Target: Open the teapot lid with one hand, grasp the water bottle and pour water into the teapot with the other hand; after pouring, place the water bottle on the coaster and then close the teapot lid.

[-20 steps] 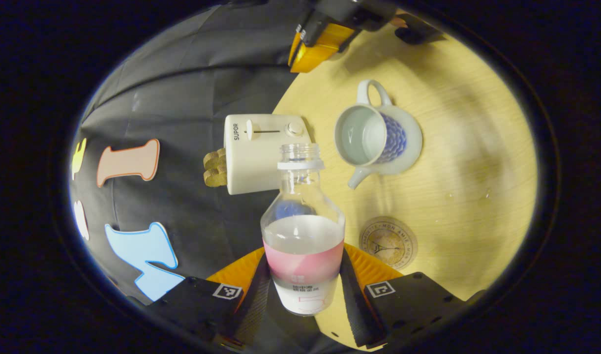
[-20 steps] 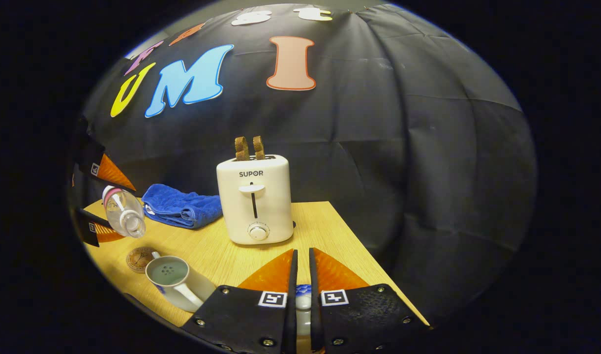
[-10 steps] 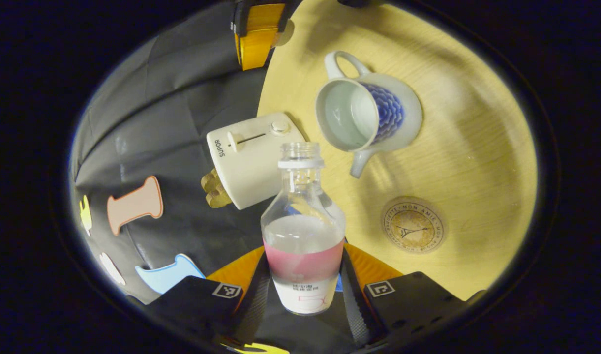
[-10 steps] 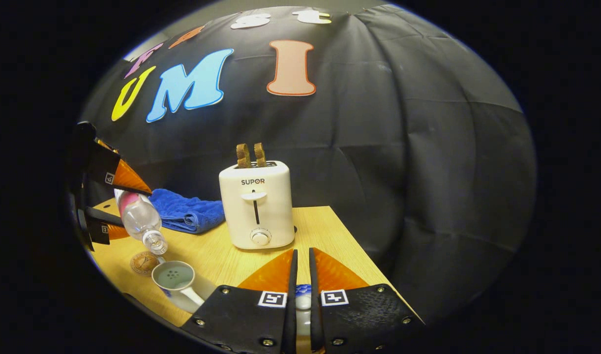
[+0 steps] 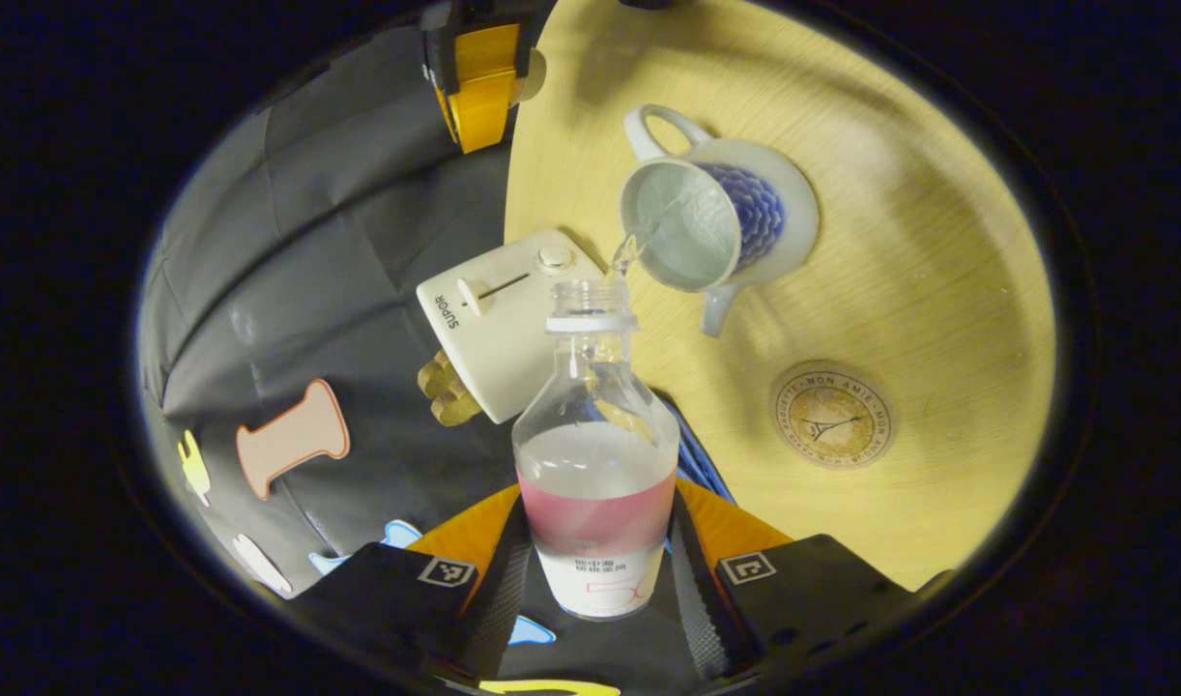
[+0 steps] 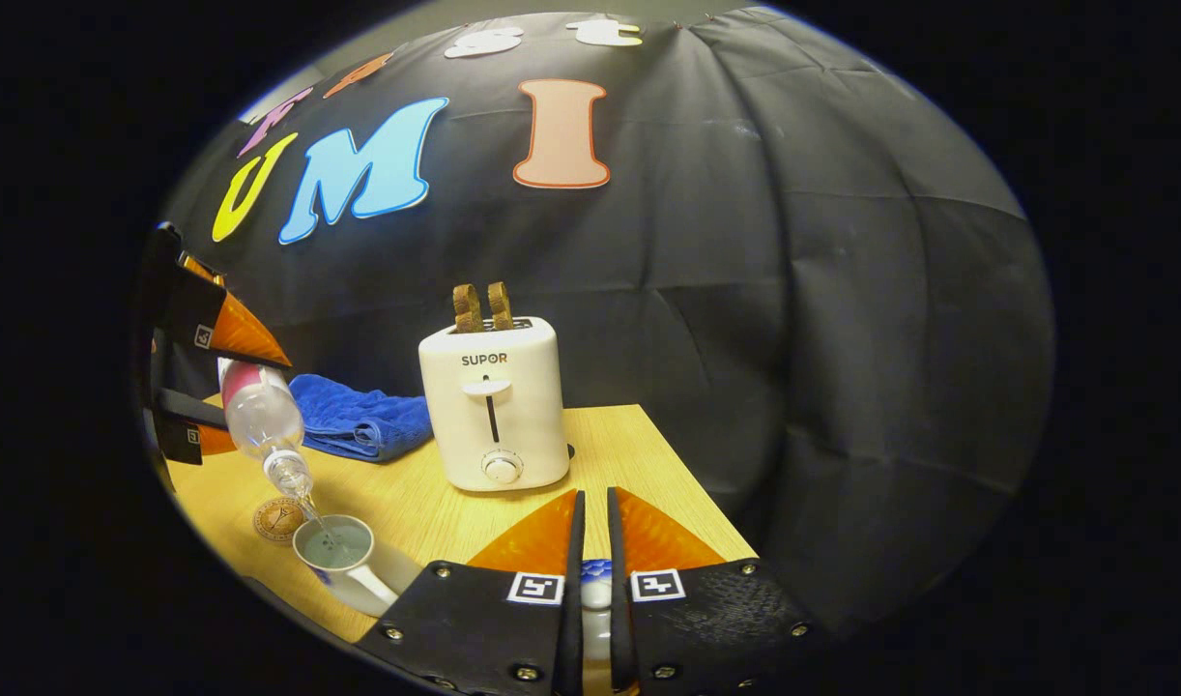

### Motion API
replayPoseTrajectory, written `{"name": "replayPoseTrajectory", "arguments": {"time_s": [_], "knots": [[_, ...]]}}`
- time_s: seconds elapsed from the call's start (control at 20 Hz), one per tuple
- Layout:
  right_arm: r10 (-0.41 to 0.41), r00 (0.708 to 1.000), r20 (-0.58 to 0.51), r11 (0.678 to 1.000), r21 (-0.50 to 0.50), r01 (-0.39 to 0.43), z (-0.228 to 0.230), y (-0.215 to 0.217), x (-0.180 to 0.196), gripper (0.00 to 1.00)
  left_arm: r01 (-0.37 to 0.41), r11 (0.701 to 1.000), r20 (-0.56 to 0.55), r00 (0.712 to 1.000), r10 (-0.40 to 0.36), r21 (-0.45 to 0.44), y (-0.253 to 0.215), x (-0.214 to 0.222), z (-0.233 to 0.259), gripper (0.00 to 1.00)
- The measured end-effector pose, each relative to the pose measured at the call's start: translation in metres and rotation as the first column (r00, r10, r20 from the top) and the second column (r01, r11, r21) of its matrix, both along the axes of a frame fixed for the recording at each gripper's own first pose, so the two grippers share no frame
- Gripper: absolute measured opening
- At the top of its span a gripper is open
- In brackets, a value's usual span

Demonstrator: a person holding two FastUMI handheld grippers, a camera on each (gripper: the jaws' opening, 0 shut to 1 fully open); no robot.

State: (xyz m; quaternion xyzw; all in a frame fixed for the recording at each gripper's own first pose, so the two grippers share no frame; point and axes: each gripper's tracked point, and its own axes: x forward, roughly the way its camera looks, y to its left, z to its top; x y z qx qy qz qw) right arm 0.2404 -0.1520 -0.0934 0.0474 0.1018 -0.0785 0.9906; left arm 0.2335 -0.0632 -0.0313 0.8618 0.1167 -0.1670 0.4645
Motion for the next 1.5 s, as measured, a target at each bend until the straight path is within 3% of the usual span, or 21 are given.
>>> {"name": "replayPoseTrajectory", "arguments": {"time_s": [0.4, 1.1, 1.3, 1.5], "knots": [[0.002, 1.0, 0.005, 1.0, 0.008, -0.002, 0.001, -0.001, -0.001, 0.11, 0.035, 0.991, 0.024, 0.999, -0.038, 0.126, -0.006, 0.001, 0.012, 0.82], [0.0, 1.0, 0.008, 1.0, 0.021, -0.001, 0.003, -0.003, -0.003, 0.11, 0.077, 0.977, 0.05, 0.995, -0.089, 0.199, -0.014, 0.002, 0.019, 0.82], [-0.002, 1.0, 0.008, 0.999, 0.035, 0.002, 0.004, -0.005, -0.003, 0.11, 0.054, 0.992, 0.048, 0.997, -0.059, 0.114, -0.009, 0.002, 0.013, 0.82], [-0.009, 1.0, 0.008, 0.999, 0.052, 0.009, 0.004, -0.008, -0.003, 0.11, -0.002, 0.993, 0.043, 0.999, 0.007, -0.118, 0.004, 0.004, -0.002, 0.83]]}}
